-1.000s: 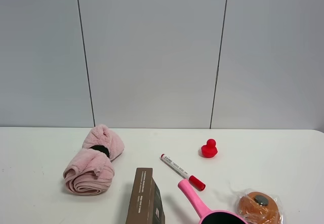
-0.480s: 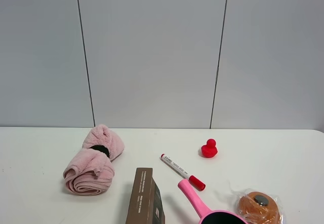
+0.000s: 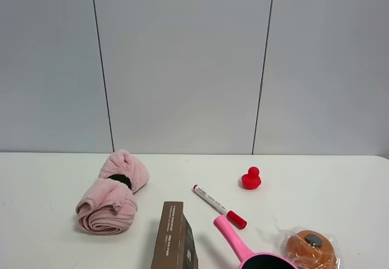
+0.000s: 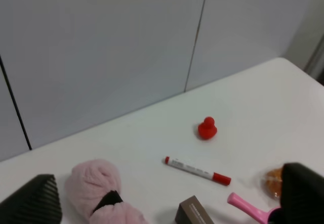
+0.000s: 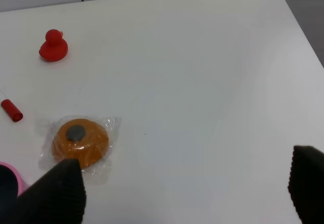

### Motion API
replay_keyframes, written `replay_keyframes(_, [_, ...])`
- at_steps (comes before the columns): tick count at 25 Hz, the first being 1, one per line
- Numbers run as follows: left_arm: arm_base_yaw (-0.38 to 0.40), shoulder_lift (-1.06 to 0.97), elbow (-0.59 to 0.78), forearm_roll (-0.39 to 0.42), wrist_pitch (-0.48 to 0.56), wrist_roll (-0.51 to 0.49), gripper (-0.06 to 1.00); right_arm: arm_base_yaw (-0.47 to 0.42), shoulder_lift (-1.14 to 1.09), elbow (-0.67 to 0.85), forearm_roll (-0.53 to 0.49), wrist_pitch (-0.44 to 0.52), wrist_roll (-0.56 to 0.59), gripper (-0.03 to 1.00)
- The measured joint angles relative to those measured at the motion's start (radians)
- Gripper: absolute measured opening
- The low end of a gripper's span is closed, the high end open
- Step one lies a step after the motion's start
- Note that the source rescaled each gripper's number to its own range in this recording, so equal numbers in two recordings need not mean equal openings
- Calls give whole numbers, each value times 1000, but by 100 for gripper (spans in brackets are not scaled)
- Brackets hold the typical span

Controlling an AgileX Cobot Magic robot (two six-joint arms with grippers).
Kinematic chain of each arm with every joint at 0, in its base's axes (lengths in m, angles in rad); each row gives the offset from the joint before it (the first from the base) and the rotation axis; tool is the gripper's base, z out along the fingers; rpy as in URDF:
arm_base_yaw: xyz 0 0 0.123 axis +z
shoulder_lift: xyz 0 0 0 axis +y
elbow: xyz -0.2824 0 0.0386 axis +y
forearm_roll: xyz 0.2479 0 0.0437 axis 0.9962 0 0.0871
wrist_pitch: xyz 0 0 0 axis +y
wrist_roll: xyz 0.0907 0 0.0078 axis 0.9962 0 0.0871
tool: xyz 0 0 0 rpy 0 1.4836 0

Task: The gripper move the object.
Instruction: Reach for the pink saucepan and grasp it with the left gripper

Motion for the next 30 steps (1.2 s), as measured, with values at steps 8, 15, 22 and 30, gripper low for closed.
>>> replay_keyframes(8, [-162,409,-197,7,58,-70,100,0,0,0,0,0,0,100])
replay_keyframes(15, [-480,619,-203,79,-50,-58,100,0,0,0,0,0,0,100])
replay_keyframes(22, [-825,712,-203,281,-145,234,100,0,0,0,0,0,0,100])
replay_keyframes(30, [-985,849,-208,630,-198,614,100,0,0,0,0,0,0,100])
